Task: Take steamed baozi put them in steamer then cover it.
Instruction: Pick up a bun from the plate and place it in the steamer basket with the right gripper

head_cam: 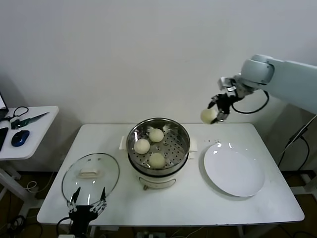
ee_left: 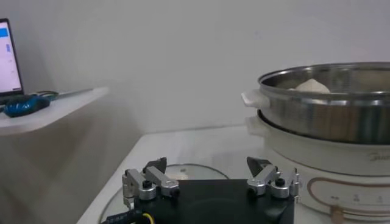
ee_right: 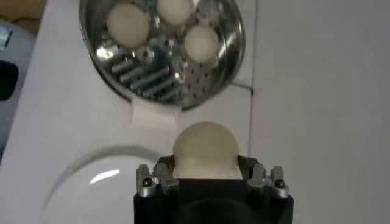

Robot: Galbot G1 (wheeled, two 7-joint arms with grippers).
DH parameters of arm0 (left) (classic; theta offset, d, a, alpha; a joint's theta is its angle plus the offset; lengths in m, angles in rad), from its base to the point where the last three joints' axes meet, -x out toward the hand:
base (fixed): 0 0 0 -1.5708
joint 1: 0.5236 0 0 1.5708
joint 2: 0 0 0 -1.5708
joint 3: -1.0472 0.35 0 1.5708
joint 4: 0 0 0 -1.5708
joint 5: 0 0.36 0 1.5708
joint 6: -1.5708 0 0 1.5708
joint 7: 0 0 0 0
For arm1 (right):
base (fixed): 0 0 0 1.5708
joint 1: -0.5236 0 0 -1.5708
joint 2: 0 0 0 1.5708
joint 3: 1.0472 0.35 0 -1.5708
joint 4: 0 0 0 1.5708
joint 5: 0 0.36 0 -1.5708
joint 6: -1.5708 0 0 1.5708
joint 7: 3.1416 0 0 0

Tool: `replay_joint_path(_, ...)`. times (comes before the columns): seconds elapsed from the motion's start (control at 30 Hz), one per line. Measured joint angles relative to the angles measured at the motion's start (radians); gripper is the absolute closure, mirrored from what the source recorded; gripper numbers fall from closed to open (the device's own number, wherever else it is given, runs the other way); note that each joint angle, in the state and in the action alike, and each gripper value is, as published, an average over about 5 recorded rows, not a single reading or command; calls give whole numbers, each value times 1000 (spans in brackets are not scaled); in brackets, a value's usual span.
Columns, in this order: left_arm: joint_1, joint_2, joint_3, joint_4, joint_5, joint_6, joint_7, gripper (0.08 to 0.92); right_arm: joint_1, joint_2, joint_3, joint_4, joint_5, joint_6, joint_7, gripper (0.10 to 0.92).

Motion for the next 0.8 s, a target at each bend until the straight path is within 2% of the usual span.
replay_joint_path(0.33, 14, 3, -9, -23, -2, 13, -3, 177, -20, 128, -16, 99, 91, -122, 105, 338)
replay_joint_path(0.8, 17, 0, -20, -47, -34, 62, -16, 177, -192, 253, 9, 22, 37, -179, 172, 338)
